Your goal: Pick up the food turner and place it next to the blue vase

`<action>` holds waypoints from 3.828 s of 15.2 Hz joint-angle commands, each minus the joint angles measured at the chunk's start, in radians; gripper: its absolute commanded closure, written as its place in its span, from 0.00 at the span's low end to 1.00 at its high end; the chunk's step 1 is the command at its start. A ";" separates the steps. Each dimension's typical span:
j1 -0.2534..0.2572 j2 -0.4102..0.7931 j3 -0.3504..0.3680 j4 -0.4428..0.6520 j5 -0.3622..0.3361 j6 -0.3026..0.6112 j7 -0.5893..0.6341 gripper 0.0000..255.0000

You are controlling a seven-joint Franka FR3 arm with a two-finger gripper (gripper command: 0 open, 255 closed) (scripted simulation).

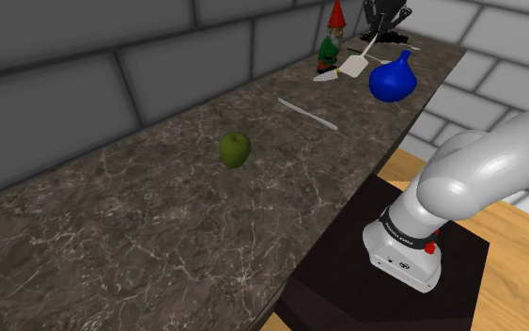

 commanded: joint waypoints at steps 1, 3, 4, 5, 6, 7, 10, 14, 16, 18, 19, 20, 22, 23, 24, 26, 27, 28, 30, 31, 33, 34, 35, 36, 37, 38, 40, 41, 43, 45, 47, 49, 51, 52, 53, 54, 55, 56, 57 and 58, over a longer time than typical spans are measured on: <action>-0.022 -0.046 -0.017 -0.028 -0.025 -0.010 -0.032 1.00; -0.042 -0.084 -0.037 -0.050 -0.049 -0.018 -0.065 1.00; -0.053 -0.102 -0.048 -0.059 -0.060 -0.023 -0.082 1.00; -0.064 -0.119 -0.059 -0.066 -0.072 -0.027 -0.099 1.00; -0.074 -0.135 -0.070 -0.073 -0.084 -0.032 -0.118 1.00; -0.085 -0.151 -0.081 -0.079 -0.095 -0.036 -0.136 1.00; -0.115 -0.191 -0.119 -0.089 -0.130 -0.050 -0.195 1.00; -0.147 -0.228 -0.166 -0.104 -0.170 -0.051 -0.259 1.00; -0.150 -0.234 -0.172 -0.134 -0.176 -0.027 -0.255 1.00; -0.153 -0.238 -0.178 -0.162 -0.183 -0.002 -0.251 1.00; -0.154 -0.240 -0.182 -0.176 -0.186 0.010 -0.249 1.00; -0.156 -0.242 -0.185 -0.190 -0.189 0.022 -0.248 1.00; -0.158 -0.245 -0.193 -0.217 -0.196 0.047 -0.244 1.00; -0.160 -0.246 -0.197 -0.231 -0.199 0.059 -0.242 1.00; -0.161 -0.247 -0.201 -0.244 -0.203 0.072 -0.241 1.00; -0.163 -0.247 -0.209 -0.269 -0.210 0.097 -0.237 1.00; -0.164 -0.248 -0.214 -0.282 -0.213 0.110 -0.236 1.00; -0.165 -0.247 -0.218 -0.294 -0.217 0.123 -0.234 1.00; -0.167 -0.246 -0.228 -0.319 -0.224 0.149 -0.231 1.00; -0.168 -0.245 -0.233 -0.331 -0.227 0.162 -0.230 1.00; -0.170 -0.242 -0.243 -0.354 -0.234 0.188 -0.227 1.00; -0.170 -0.241 -0.248 -0.365 -0.238 0.202 -0.226 1.00; -0.171 -0.238 -0.254 -0.376 -0.242 0.215 -0.225 1.00; -0.171 -0.236 -0.259 -0.387 -0.245 0.229 -0.223 1.00; -0.172 -0.233 -0.265 -0.398 -0.249 0.243 -0.222 1.00; -0.172 -0.230 -0.271 -0.409 -0.253 0.257 -0.221 1.00; -0.172 -0.223 -0.283 -0.429 -0.260 0.285 -0.219 1.00; -0.172 -0.220 -0.289 -0.440 -0.263 0.299 -0.217 1.00; -0.172 -0.211 -0.302 -0.459 -0.271 0.328 -0.215 1.00; -0.171 -0.200 -0.316 -0.478 -0.278 0.357 -0.213 1.00; -0.169 -0.189 -0.330 -0.496 -0.284 0.388 -0.212 1.00; -0.167 -0.176 -0.345 -0.513 -0.291 0.418 -0.210 1.00; -0.165 -0.161 -0.360 -0.529 -0.297 0.450 -0.209 1.00; -0.163 -0.153 -0.368 -0.537 -0.300 0.466 -0.209 1.00; -0.161 -0.145 -0.376 -0.545 -0.303 0.482 -0.208 1.00; -0.159 -0.136 -0.385 -0.553 -0.305 0.499 -0.208 1.00; -0.156 -0.127 -0.393 -0.560 -0.308 0.515 -0.208 1.00; -0.154 -0.117 -0.402 -0.567 -0.310 0.532 -0.208 1.00; -0.151 -0.107 -0.411 -0.574 -0.312 0.549 -0.208 1.00; -0.147 -0.096 -0.420 -0.581 -0.314 0.567 -0.208 1.00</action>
